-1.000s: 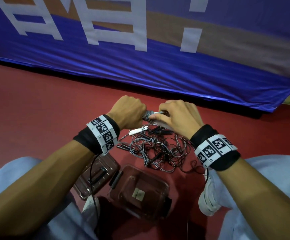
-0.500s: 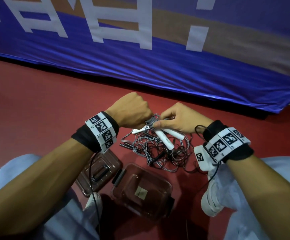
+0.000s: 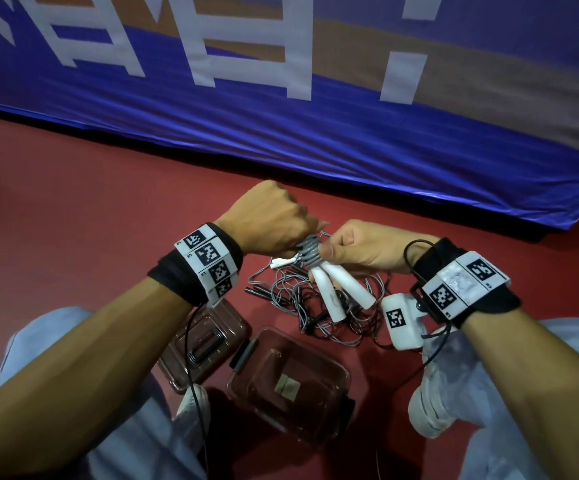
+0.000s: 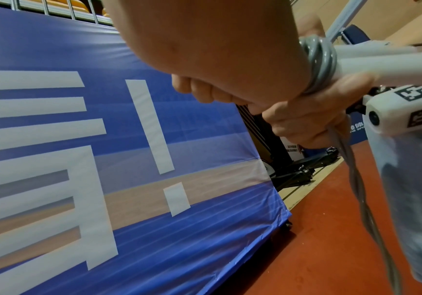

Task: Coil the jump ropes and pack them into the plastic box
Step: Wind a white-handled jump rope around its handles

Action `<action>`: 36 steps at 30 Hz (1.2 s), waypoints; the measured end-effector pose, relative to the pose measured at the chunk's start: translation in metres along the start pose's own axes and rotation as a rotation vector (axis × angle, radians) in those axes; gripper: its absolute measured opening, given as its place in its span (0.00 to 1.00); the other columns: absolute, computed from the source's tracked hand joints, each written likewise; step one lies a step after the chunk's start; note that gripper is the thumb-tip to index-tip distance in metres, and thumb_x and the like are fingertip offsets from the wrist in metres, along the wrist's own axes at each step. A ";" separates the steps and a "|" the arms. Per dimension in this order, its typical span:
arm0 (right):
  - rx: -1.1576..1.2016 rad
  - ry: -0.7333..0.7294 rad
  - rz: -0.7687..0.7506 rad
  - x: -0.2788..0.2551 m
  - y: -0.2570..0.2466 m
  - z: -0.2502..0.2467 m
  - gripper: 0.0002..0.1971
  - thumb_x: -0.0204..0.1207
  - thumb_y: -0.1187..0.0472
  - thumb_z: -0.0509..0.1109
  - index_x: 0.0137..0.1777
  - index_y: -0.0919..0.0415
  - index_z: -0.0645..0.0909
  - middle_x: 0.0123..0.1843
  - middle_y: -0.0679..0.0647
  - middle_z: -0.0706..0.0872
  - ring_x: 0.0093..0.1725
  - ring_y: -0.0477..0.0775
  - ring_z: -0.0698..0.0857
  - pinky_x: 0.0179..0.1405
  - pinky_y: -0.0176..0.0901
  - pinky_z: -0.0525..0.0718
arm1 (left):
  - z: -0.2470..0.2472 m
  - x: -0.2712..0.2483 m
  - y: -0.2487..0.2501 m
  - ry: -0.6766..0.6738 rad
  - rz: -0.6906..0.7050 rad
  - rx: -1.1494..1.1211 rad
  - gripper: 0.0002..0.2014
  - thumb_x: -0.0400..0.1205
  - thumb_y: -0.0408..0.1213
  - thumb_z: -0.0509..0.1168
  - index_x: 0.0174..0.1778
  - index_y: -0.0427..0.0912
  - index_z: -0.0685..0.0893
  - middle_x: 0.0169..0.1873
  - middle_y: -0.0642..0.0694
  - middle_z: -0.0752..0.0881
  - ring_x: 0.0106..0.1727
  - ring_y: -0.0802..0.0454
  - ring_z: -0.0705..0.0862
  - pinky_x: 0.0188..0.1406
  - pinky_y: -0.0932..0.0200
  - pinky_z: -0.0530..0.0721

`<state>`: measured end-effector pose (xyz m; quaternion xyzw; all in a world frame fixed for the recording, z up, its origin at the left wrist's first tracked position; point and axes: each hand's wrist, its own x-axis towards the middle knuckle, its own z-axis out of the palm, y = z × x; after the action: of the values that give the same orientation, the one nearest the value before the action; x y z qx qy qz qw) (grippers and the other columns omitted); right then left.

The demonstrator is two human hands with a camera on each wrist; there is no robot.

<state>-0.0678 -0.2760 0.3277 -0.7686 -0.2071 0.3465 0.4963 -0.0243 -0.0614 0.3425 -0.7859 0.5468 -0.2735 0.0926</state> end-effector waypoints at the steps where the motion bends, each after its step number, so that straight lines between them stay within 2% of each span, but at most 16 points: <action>1: 0.036 -0.018 -0.018 -0.001 -0.002 0.002 0.40 0.56 0.18 0.73 0.31 0.61 0.87 0.19 0.51 0.68 0.18 0.47 0.62 0.18 0.35 0.59 | 0.000 -0.001 -0.001 0.029 -0.017 0.004 0.25 0.91 0.47 0.51 0.30 0.43 0.80 0.22 0.48 0.81 0.21 0.42 0.82 0.23 0.58 0.78; 4: 0.158 -0.060 -0.034 -0.001 -0.003 0.005 0.40 0.59 0.18 0.71 0.38 0.60 0.91 0.21 0.56 0.68 0.17 0.47 0.60 0.16 0.33 0.59 | -0.001 -0.001 0.000 0.103 -0.071 0.004 0.22 0.89 0.47 0.57 0.29 0.44 0.78 0.22 0.48 0.81 0.21 0.42 0.81 0.25 0.59 0.73; 6: 0.205 -0.073 -0.043 0.003 -0.003 0.010 0.41 0.61 0.18 0.70 0.43 0.61 0.92 0.26 0.68 0.68 0.19 0.52 0.57 0.16 0.34 0.56 | -0.003 -0.001 0.001 0.140 -0.118 -0.016 0.22 0.88 0.47 0.60 0.28 0.44 0.76 0.22 0.48 0.81 0.21 0.42 0.81 0.25 0.60 0.70; 8: 0.287 -0.076 -0.024 0.007 -0.001 0.013 0.42 0.65 0.19 0.67 0.45 0.62 0.91 0.32 0.77 0.70 0.23 0.63 0.60 0.21 0.46 0.54 | -0.004 -0.001 0.001 0.178 -0.162 -0.045 0.23 0.88 0.47 0.58 0.27 0.44 0.75 0.21 0.49 0.81 0.20 0.43 0.80 0.26 0.61 0.65; 10: 0.342 -0.001 -0.031 0.007 0.001 0.014 0.36 0.73 0.28 0.61 0.45 0.65 0.87 0.34 0.70 0.77 0.26 0.69 0.72 0.23 0.53 0.62 | -0.006 0.000 0.003 0.208 -0.225 -0.106 0.23 0.88 0.48 0.57 0.26 0.45 0.75 0.20 0.49 0.79 0.19 0.43 0.78 0.25 0.62 0.64; 12: 0.435 0.128 -0.012 0.007 0.004 0.014 0.25 0.83 0.41 0.59 0.51 0.67 0.82 0.37 0.58 0.83 0.26 0.53 0.85 0.24 0.43 0.79 | -0.008 0.003 0.006 0.240 -0.341 -0.167 0.23 0.87 0.48 0.62 0.25 0.45 0.73 0.19 0.50 0.77 0.18 0.43 0.74 0.22 0.61 0.64; 13: 0.468 0.175 0.001 0.007 0.009 0.015 0.22 0.85 0.44 0.65 0.56 0.67 0.79 0.42 0.56 0.83 0.28 0.43 0.85 0.30 0.36 0.80 | -0.010 0.004 0.007 0.248 -0.416 -0.192 0.23 0.86 0.48 0.64 0.24 0.45 0.72 0.18 0.50 0.76 0.17 0.42 0.73 0.21 0.60 0.64; 15: 0.597 0.160 -0.024 0.009 0.016 0.016 0.33 0.70 0.36 0.80 0.55 0.65 0.76 0.43 0.54 0.82 0.30 0.41 0.81 0.33 0.36 0.74 | -0.012 0.007 0.008 0.245 -0.564 -0.231 0.24 0.85 0.48 0.65 0.23 0.46 0.70 0.17 0.50 0.73 0.17 0.38 0.72 0.21 0.57 0.66; 16: 0.759 0.064 -0.126 0.012 0.015 0.020 0.30 0.74 0.38 0.78 0.55 0.65 0.75 0.42 0.54 0.84 0.26 0.41 0.75 0.30 0.37 0.68 | -0.012 0.007 0.009 0.234 -0.630 -0.239 0.24 0.85 0.49 0.64 0.23 0.46 0.70 0.17 0.49 0.73 0.18 0.37 0.72 0.21 0.57 0.66; 18: 1.029 -0.048 -0.259 0.017 0.002 0.027 0.14 0.91 0.53 0.56 0.55 0.65 0.74 0.40 0.52 0.84 0.20 0.41 0.63 0.26 0.35 0.62 | -0.014 0.010 0.009 0.173 -0.751 -0.250 0.23 0.84 0.51 0.64 0.23 0.46 0.73 0.18 0.45 0.77 0.21 0.33 0.75 0.23 0.55 0.66; 20: 1.072 -0.003 -0.225 0.022 -0.004 0.030 0.18 0.92 0.55 0.49 0.50 0.62 0.76 0.34 0.50 0.80 0.19 0.42 0.55 0.23 0.35 0.54 | -0.018 0.016 0.009 -0.009 -0.871 -0.248 0.19 0.81 0.52 0.67 0.29 0.44 0.81 0.27 0.39 0.83 0.30 0.30 0.81 0.29 0.52 0.67; 22: 1.047 0.109 -0.196 0.028 -0.009 0.035 0.19 0.92 0.51 0.51 0.45 0.60 0.76 0.30 0.49 0.77 0.17 0.42 0.54 0.21 0.36 0.51 | -0.018 0.019 0.009 -0.172 -0.941 -0.222 0.13 0.77 0.50 0.67 0.38 0.42 0.84 0.38 0.37 0.87 0.41 0.29 0.83 0.34 0.51 0.68; 24: 0.999 0.235 -0.134 0.033 -0.009 0.037 0.20 0.93 0.52 0.51 0.42 0.60 0.74 0.30 0.51 0.74 0.16 0.41 0.57 0.20 0.36 0.49 | -0.013 0.017 0.011 -0.256 -0.981 -0.211 0.11 0.76 0.47 0.66 0.38 0.42 0.79 0.43 0.36 0.87 0.44 0.30 0.84 0.36 0.51 0.69; 30: 0.845 0.498 0.062 0.039 -0.004 0.038 0.13 0.90 0.65 0.55 0.46 0.62 0.77 0.34 0.54 0.75 0.19 0.44 0.64 0.13 0.33 0.57 | 0.003 0.019 0.016 -0.418 -1.054 -0.206 0.15 0.79 0.50 0.67 0.38 0.44 0.73 0.37 0.44 0.80 0.37 0.38 0.80 0.37 0.52 0.72; 34: 0.352 0.594 0.152 0.040 -0.001 0.043 0.14 0.90 0.66 0.57 0.42 0.61 0.76 0.35 0.54 0.77 0.21 0.45 0.71 0.16 0.34 0.67 | 0.012 0.019 0.020 -0.505 -1.038 -0.156 0.11 0.80 0.48 0.65 0.39 0.45 0.75 0.32 0.47 0.75 0.34 0.41 0.76 0.36 0.53 0.73; 36: -0.025 0.633 0.159 0.036 0.005 0.041 0.16 0.91 0.60 0.59 0.43 0.61 0.81 0.34 0.53 0.80 0.25 0.50 0.76 0.27 0.41 0.75 | 0.013 0.021 0.023 -0.551 -1.017 -0.122 0.09 0.80 0.45 0.64 0.39 0.46 0.75 0.27 0.49 0.71 0.33 0.42 0.76 0.35 0.53 0.73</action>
<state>-0.0743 -0.2291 0.3002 -0.8580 0.0142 0.1255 0.4979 -0.0305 -0.0918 0.3282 -0.9958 0.0712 -0.0371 0.0432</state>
